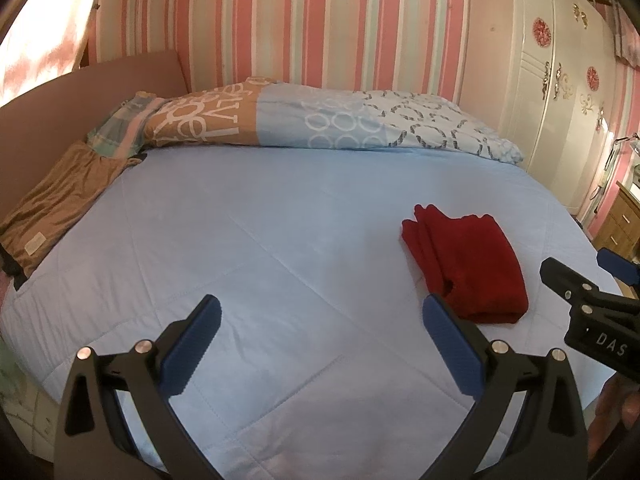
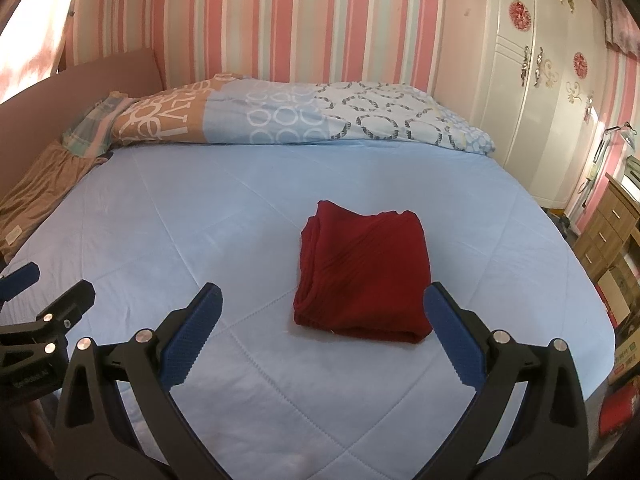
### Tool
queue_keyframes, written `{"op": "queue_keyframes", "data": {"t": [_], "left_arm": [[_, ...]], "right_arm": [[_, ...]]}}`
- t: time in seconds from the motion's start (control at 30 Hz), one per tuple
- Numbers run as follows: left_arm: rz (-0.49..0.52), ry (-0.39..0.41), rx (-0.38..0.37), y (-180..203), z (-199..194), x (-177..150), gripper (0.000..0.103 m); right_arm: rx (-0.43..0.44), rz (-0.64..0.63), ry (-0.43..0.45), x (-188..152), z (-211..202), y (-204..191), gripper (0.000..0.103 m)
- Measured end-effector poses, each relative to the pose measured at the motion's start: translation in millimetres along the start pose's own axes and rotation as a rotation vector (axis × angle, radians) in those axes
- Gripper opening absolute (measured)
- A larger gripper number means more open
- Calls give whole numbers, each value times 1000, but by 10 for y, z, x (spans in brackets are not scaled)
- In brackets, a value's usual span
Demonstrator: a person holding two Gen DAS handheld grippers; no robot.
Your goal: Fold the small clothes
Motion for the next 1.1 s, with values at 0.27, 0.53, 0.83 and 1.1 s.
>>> {"op": "queue_keyframes", "data": {"t": [0.27,0.53,0.83,1.1], "left_arm": [[1,12,-1,-5,-66,-7,101],[0,8,5,-13,-62,-3,101],[2,11,1,2,-64,10,101],[7,16,0,-4,-60,9,101]], "right_arm": [[0,3,-2,-30,-32,-5,100],[-3,3,-3,-48,-38,-1,100],[2,6,-4,-89,-36,-7,100],[1,7,-3,-84,-41,-8,100]]}}
Point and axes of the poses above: each gripper's, at about its wrist camera, not at the fingertips, and z roughly the way its jaws point, y to its right, x to its top, the point moved 8 cm from there along z, roughly the way its jaws point, and after that the axes turned 5 degrees about -z, right-handed, at the moved point
